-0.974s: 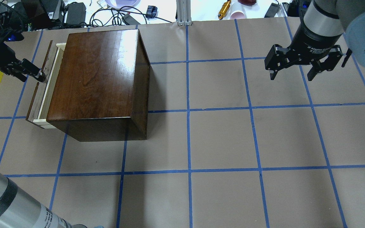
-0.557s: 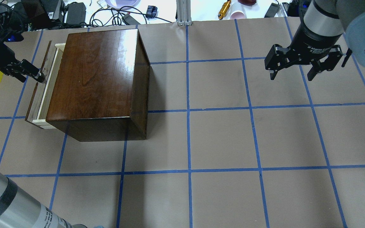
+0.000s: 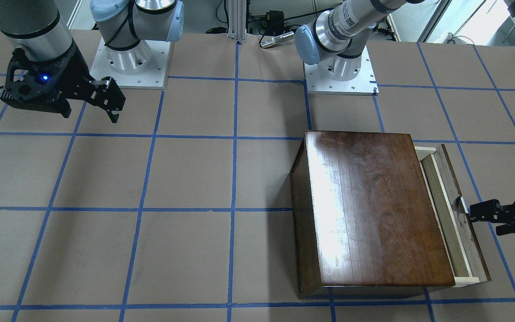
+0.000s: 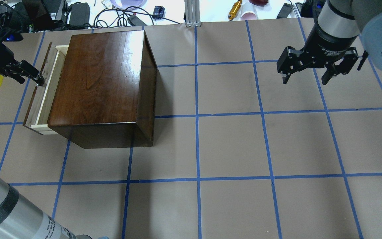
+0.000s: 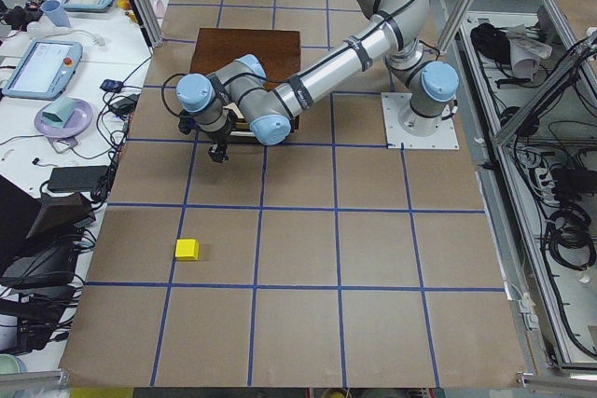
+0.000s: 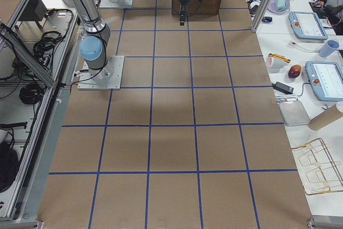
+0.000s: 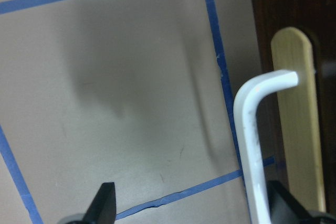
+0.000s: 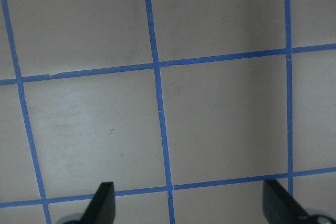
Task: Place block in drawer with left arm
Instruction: 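Pull the drawer handle away from the cabinet with the left gripper, then keep pulling the drawer farther open with the left gripper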
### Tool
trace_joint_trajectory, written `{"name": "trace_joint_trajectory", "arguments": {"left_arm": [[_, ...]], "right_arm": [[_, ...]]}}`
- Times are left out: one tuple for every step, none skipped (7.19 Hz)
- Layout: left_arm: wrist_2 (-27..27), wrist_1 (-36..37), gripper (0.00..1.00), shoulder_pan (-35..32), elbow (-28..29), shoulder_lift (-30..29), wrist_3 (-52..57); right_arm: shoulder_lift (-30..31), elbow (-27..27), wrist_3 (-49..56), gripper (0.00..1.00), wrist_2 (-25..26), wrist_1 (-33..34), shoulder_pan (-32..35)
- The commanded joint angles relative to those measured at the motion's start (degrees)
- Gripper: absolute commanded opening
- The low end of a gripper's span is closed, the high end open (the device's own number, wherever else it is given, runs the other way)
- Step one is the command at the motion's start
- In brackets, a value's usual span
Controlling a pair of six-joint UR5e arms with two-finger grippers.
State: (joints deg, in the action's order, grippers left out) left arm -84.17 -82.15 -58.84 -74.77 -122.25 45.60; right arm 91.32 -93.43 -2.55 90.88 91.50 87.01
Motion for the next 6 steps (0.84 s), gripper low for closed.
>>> {"name": "trace_joint_trajectory", "arguments": {"left_arm": [[-0.11,0.06,1.00,0.04,0.32,-0.10,0.10],[-0.03,0.06,1.00,0.04,0.67,-0.18,0.10],[-0.02,0.06,1.00,0.04,0.76,-0.27,0.89],[-0.02,0.06,1.00,0.04,0.76,-0.27,1.07],[-0.11,0.06,1.00,0.04,0.85,-0.45,1.16],[-0.20,0.23,1.00,0.39,0.85,-0.80,2.12]], "right_arm": [[0.00,-0.09,0.00,1.00,0.00,0.00,-0.09],[0.00,0.00,0.00,1.00,0.00,0.00,0.00],[0.00,0.00,0.00,1.00,0.00,0.00,0.00],[0.00,0.00,0.00,1.00,0.00,0.00,0.00],[0.00,0.00,0.00,1.00,0.00,0.00,0.00],[0.00,0.00,0.00,1.00,0.00,0.00,0.00]]}}
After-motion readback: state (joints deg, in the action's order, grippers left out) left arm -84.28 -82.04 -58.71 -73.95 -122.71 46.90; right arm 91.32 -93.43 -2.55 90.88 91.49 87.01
